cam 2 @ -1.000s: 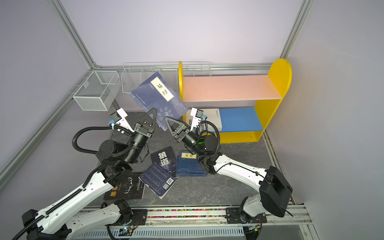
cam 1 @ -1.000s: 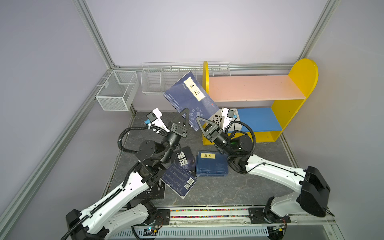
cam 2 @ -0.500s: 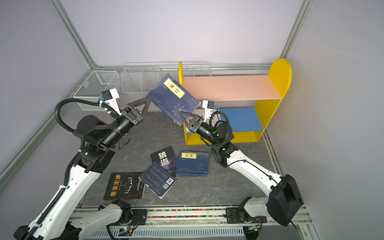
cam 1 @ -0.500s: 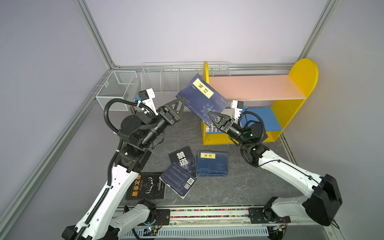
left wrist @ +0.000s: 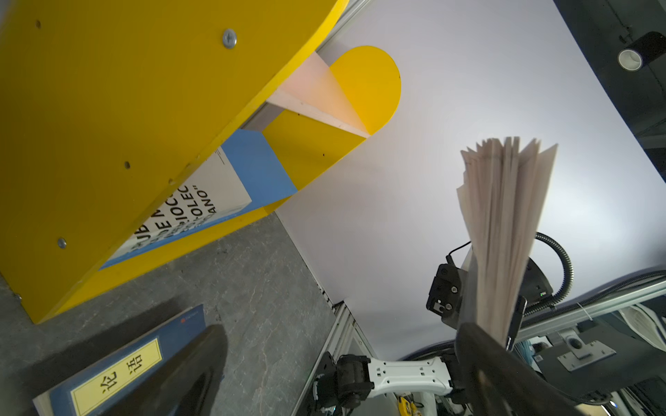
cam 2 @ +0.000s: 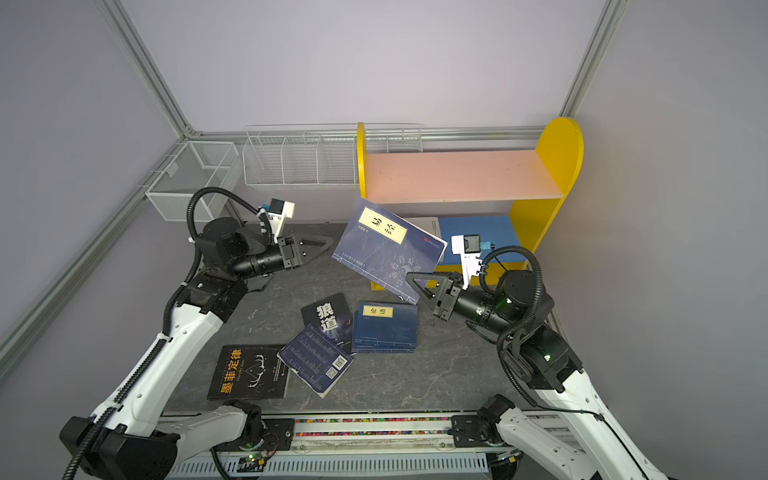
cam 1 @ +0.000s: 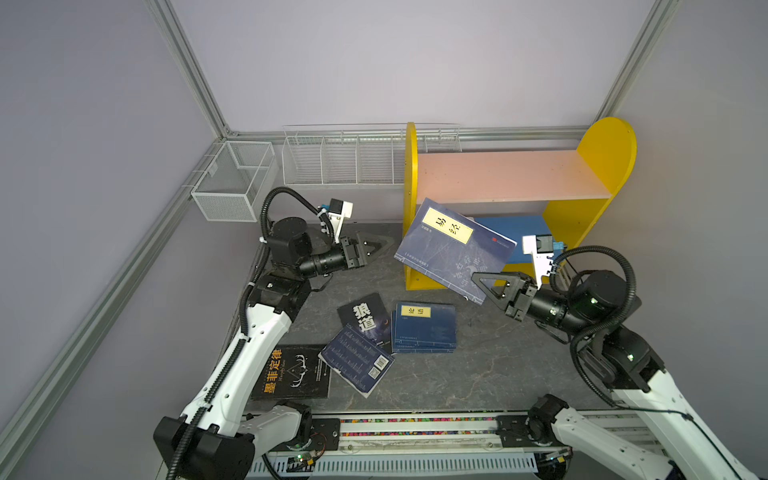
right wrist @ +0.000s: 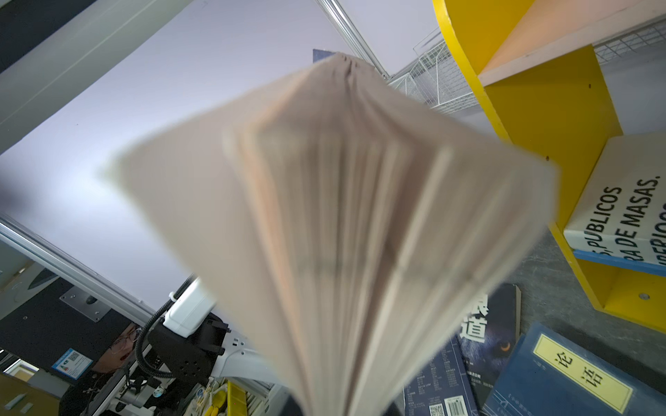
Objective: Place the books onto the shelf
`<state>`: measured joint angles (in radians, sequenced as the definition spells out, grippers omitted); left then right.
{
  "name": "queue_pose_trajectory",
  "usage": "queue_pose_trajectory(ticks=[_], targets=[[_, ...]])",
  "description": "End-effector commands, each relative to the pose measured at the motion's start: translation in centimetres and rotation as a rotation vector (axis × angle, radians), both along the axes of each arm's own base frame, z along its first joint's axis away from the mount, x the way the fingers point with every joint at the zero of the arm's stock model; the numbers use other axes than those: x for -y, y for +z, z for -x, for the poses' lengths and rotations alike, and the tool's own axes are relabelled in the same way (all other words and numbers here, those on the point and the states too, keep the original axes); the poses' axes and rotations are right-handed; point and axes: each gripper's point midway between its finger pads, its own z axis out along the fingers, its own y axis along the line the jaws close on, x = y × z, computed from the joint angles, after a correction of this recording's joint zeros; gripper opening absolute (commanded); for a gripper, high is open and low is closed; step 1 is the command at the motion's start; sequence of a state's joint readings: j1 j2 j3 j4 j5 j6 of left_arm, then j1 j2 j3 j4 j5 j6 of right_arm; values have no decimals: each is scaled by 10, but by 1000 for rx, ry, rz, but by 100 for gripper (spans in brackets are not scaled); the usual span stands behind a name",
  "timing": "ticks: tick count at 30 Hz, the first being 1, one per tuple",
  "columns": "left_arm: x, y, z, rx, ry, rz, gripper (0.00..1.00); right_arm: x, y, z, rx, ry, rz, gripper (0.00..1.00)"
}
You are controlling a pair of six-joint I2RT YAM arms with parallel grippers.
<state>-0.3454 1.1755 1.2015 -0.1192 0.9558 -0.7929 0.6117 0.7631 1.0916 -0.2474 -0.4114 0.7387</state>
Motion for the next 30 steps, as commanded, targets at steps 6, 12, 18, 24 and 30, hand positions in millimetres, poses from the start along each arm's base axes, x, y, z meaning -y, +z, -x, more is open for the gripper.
queue_pose_trajectory(ticks=[6,12,18,24,30], targets=[[30,25,46,99,-223,59,99,-8,-27,-11,-52,10,98,10],[40,-2,25,45,-209,15,93,-15,-21,-6,-44,73,74,10],[56,-2,28,66,-270,21,70,-14,-27,-10,-63,73,87,10],[56,-2,33,70,-279,25,19,-13,-34,-22,-95,60,91,10],[42,-26,17,62,-44,-74,0,-13,-51,-38,-152,34,90,21]])
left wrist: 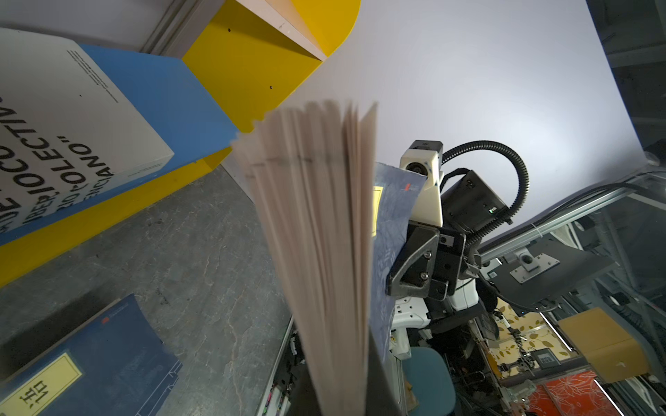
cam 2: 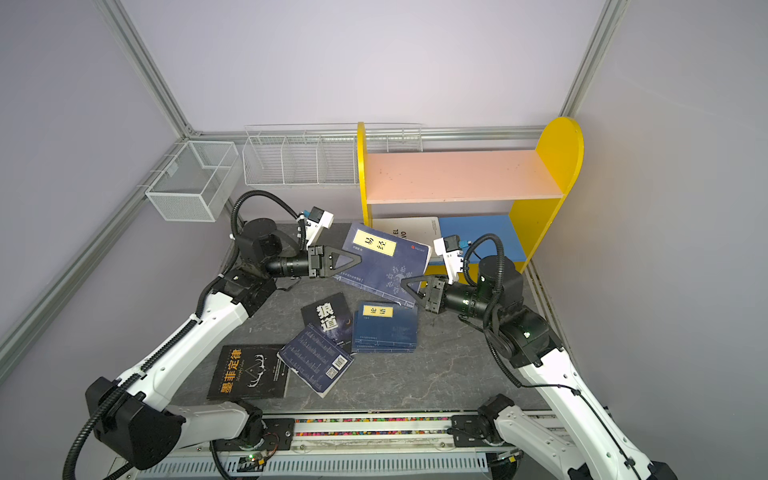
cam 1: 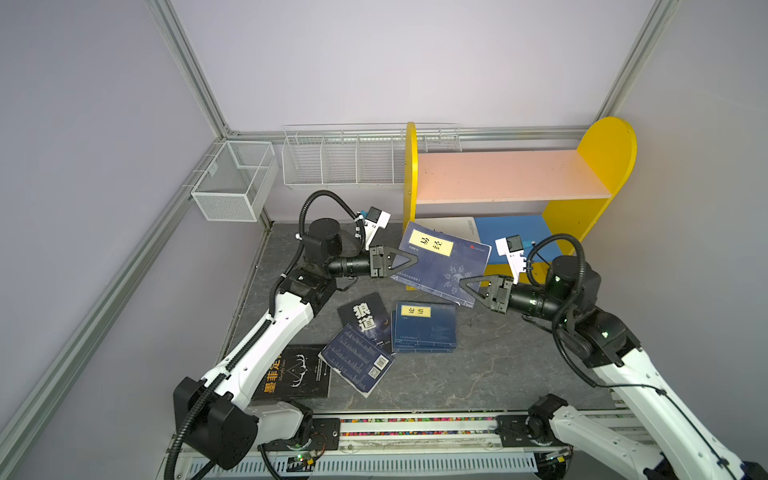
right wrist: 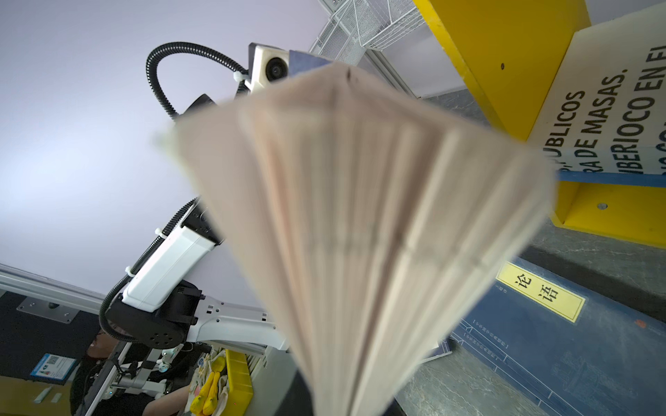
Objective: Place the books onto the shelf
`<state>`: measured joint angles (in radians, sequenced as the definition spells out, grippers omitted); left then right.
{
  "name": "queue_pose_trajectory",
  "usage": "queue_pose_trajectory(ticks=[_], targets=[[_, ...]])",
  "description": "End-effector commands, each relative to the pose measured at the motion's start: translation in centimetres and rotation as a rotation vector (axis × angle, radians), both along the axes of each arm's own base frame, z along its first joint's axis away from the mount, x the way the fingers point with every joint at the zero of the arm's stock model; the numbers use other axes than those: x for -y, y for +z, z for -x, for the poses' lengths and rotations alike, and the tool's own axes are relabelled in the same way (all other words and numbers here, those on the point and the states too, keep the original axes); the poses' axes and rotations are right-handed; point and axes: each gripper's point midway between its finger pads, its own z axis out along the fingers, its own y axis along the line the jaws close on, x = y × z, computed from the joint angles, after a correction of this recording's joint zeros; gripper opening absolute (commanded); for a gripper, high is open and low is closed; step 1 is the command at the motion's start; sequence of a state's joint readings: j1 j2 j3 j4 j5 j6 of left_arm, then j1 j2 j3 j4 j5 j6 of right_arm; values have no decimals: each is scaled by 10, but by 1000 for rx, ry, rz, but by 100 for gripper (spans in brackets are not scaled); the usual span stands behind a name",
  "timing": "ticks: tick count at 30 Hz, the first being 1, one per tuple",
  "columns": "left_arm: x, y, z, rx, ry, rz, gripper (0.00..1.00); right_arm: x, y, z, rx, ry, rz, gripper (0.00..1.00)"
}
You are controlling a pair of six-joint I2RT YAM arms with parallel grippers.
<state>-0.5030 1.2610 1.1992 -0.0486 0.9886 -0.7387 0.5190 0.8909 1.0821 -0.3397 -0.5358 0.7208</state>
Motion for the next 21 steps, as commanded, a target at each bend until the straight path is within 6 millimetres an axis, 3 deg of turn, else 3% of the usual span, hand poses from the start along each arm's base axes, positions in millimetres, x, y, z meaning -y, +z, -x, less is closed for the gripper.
queue_pose_trajectory(ticks=[1,8,16,21], targets=[[-14,-12,-8,39,190,-56,0,0,2,-8,24,-19,-24,29],[-35,9,1,61,312,120,0,2,-22,-7,-39,-48,-97,48],[-33,39,-3,102,312,181,0,-3,-39,1,-94,-19,-171,49],[-27,45,-3,93,269,223,0,-4,-32,-2,-69,-17,-192,49]])
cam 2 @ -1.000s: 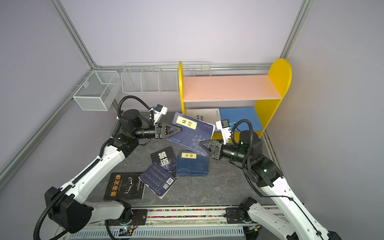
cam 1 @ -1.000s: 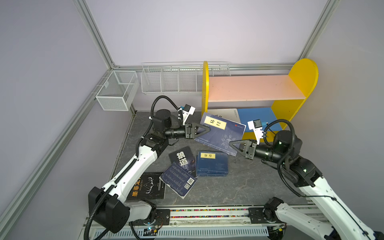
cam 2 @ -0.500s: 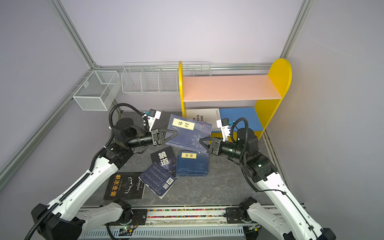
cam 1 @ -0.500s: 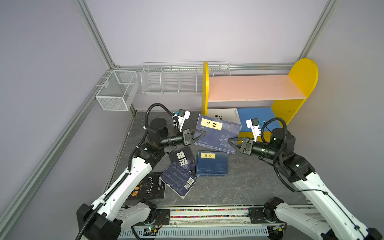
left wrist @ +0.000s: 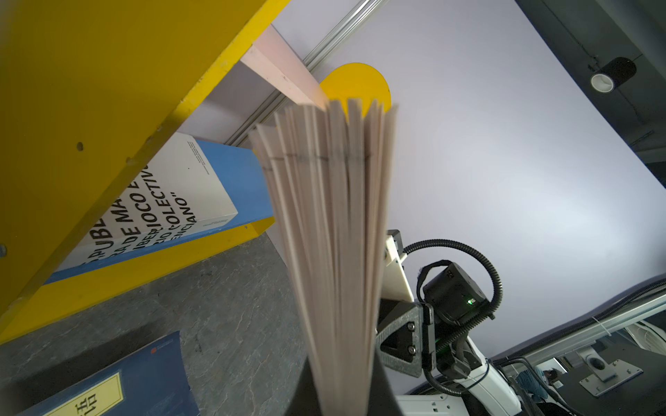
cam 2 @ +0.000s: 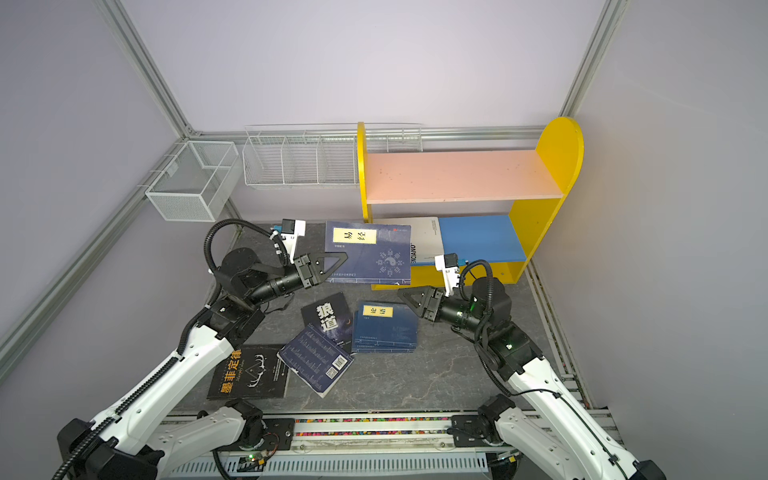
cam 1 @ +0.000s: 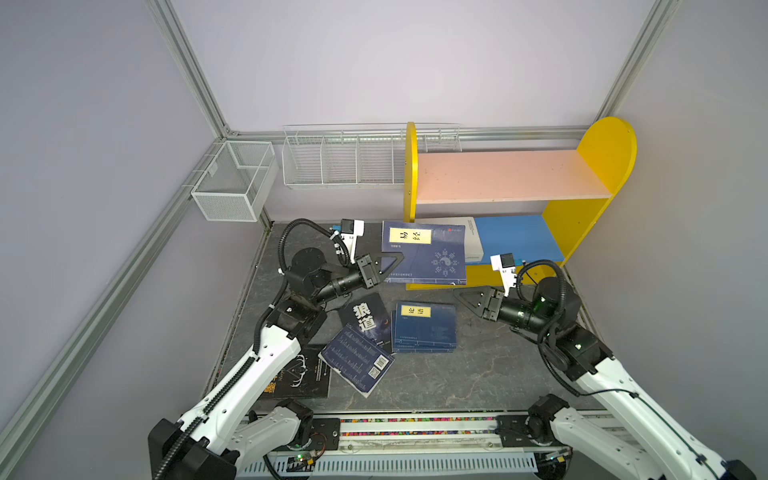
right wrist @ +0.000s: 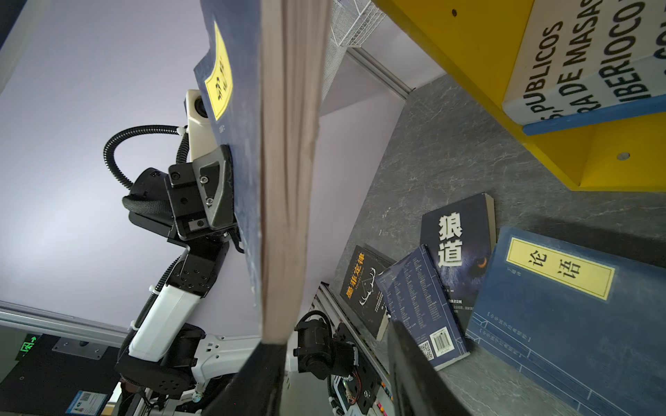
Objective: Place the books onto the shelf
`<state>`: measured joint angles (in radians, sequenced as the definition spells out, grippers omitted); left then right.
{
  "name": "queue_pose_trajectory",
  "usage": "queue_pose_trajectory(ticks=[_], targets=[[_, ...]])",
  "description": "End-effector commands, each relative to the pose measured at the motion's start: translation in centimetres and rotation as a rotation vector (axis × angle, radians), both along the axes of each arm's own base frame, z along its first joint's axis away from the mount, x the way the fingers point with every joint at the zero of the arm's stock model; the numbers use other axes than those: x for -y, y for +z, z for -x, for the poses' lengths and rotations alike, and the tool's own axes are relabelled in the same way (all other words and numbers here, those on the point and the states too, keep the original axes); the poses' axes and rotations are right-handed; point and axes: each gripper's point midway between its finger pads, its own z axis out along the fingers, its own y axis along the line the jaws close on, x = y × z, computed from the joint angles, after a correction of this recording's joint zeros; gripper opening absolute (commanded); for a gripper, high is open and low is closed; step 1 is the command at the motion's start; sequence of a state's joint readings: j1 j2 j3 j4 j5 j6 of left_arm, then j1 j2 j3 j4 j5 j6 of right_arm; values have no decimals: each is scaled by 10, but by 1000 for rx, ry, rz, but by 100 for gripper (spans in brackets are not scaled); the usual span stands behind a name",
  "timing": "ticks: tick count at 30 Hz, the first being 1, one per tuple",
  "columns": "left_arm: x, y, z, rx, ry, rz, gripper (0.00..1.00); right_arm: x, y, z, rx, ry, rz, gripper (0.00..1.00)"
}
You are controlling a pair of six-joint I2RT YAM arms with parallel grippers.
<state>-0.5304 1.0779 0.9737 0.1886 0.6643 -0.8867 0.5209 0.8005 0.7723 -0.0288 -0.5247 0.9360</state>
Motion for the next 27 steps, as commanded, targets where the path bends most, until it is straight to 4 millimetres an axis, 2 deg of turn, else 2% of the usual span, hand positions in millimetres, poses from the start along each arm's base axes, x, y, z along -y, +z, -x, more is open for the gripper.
queue_pose_trajectory(ticks=[1,3,9,14,17,19,20,22,27], targets=[[0,38,7,81,-31,86,0,-3,20,2,61,18,-60,50],[0,36,6,76,-31,84,0,-1,27,1,87,5,-62,58],[-1,37,8,78,-23,75,0,5,45,-1,157,-39,-62,73],[-1,37,9,64,-32,89,0,5,43,-9,144,-65,-72,73],[3,29,8,37,-14,78,0,13,38,-16,134,-132,-34,73],[10,19,9,22,23,43,0,33,23,-24,83,-252,75,74],[15,13,9,16,51,15,0,49,21,-27,58,-339,136,74],[23,0,8,6,114,-48,0,80,11,-29,33,-474,250,83],[53,-30,-2,-53,184,-96,0,146,15,-15,82,-739,394,95]])
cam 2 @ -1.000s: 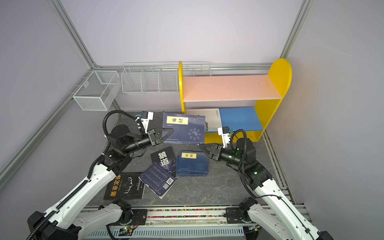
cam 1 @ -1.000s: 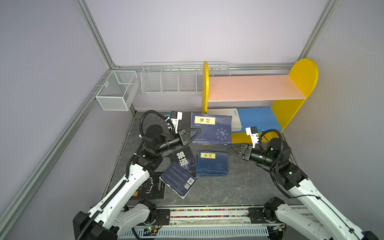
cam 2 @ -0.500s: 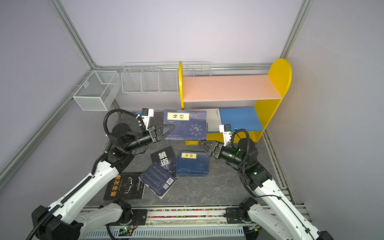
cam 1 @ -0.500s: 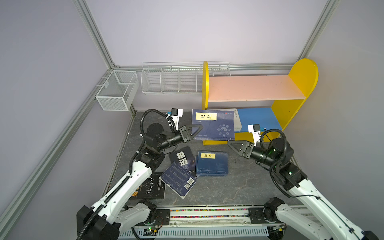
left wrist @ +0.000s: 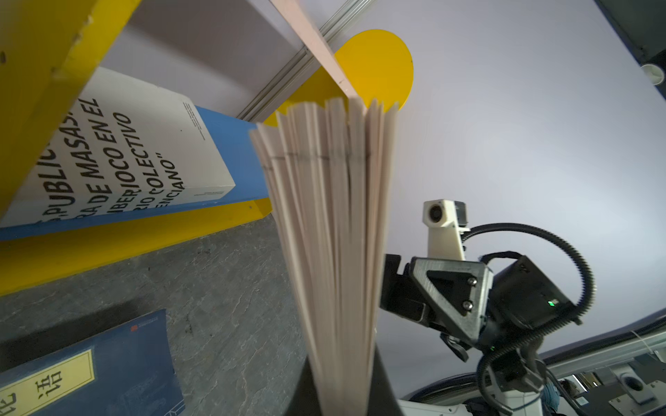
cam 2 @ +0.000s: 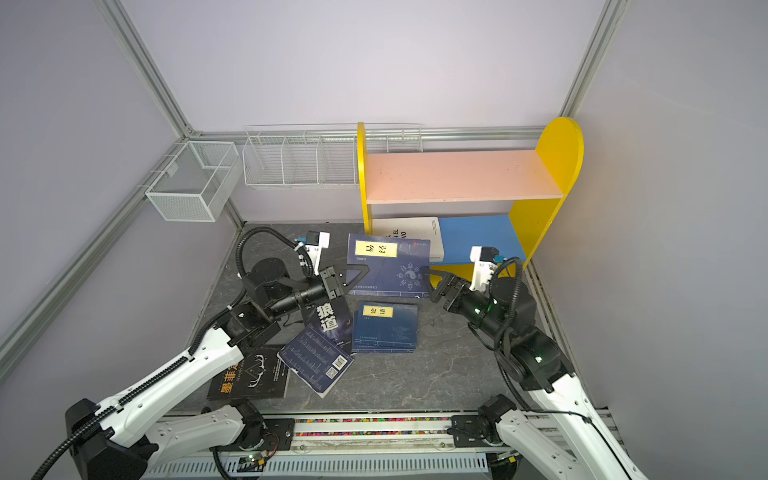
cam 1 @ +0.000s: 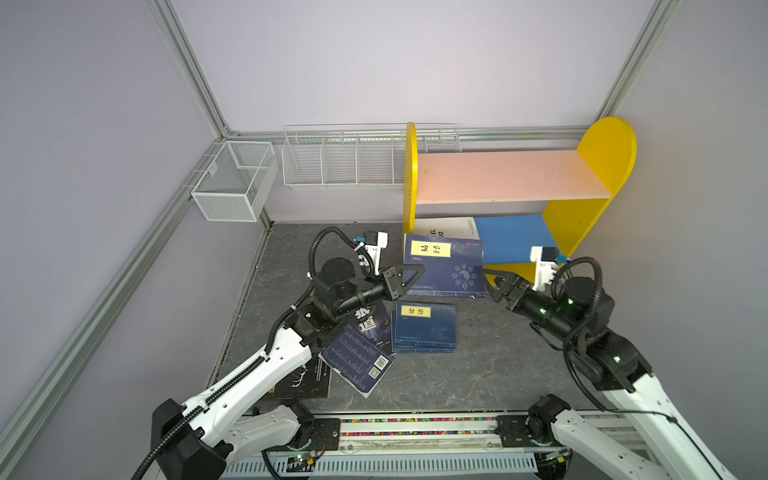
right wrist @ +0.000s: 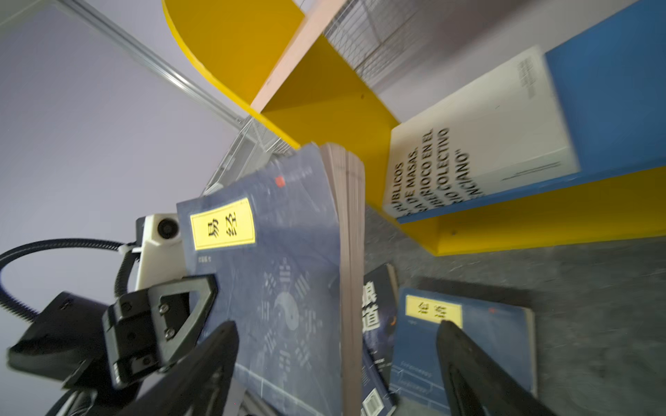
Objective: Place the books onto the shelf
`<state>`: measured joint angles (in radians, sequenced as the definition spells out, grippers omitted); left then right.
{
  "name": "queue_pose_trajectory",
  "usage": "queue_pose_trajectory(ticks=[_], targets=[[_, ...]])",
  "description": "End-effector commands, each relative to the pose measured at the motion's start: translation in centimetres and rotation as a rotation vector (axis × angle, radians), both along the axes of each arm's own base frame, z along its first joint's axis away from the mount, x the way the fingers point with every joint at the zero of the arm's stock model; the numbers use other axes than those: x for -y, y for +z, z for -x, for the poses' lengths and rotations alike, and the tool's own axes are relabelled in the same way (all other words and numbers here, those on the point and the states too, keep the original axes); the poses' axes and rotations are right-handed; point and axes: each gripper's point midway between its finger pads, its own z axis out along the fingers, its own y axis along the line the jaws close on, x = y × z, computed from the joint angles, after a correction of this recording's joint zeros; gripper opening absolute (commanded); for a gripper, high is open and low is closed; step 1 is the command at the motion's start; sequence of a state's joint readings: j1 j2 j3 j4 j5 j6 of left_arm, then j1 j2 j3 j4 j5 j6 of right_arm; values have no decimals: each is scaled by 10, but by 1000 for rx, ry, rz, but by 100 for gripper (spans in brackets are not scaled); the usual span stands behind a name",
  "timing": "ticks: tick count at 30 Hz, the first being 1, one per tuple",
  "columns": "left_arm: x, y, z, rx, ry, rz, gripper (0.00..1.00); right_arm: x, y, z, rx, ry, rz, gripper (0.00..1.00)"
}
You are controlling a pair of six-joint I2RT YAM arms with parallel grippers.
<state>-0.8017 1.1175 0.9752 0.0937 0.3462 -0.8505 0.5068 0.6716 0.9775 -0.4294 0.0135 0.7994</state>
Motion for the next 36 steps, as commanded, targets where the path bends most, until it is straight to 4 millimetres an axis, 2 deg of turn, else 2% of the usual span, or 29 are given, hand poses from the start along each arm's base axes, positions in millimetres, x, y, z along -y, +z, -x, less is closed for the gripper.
queue_pose_trajectory(ticks=[1,6,12,18,24,28,36], targets=[[11,0,-25,18,131,-8,0,64,-15,10,-19,-265,202,96],[61,-11,-39,6,132,-45,0,100,-9,22,-4,-388,342,99],[123,-20,-67,-17,124,-33,0,121,-4,26,8,-466,447,98],[168,-30,-91,-19,153,-52,0,129,-7,33,14,-488,457,97],[205,-37,-111,-6,147,-24,0,135,-8,42,18,-502,453,97],[233,-49,-126,-8,131,-19,0,139,-4,48,23,-508,437,97],[277,-65,-146,-43,102,-1,0,143,-1,59,24,-507,409,97]])
